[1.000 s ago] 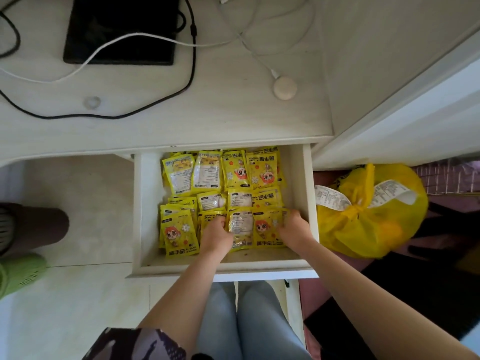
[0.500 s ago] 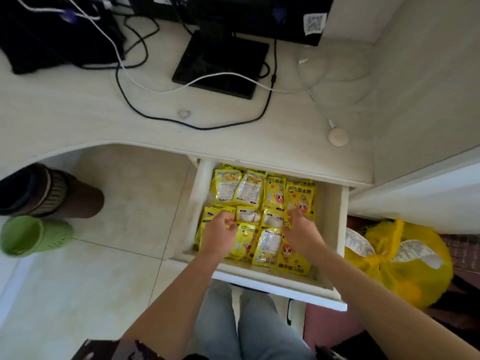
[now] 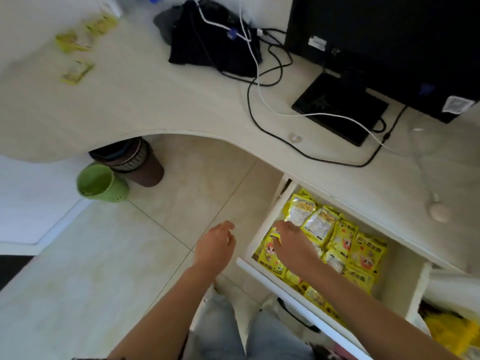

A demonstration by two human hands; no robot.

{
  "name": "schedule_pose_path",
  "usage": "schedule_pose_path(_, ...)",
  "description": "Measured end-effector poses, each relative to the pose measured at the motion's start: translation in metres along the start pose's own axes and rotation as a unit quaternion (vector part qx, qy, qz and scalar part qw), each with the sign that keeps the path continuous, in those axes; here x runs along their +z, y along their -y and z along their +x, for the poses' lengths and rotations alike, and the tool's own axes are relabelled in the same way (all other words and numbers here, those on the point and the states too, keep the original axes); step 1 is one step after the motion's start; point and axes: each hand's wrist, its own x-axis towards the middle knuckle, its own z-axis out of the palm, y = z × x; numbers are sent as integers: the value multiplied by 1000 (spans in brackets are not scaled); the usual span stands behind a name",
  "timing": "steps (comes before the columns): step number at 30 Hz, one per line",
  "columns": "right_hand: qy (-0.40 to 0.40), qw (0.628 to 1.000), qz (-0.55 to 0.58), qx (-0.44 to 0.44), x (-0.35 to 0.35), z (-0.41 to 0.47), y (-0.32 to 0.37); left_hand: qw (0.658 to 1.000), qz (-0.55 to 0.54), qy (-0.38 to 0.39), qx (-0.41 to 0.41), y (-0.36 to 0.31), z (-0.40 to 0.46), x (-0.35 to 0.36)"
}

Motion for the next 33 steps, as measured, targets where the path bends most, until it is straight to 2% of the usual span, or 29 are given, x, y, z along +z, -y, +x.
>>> schedule_pose_path(7,7,997,-36,-61,26,41,117,998,-1,-24,-52,102,10,-72)
schedule_pose_path(12,4,993,-63,-95,34,76,197,997,2,-45,-61,164,31,-122)
schedule_pose_path(17,-3,993,-41,-110,29,114,258,995,7,-62,-84,210,59,-168)
schedule_pose_path(33,-9,974,-81,-211,-33,299,395,981,-17,-133,-139,273,214,-288)
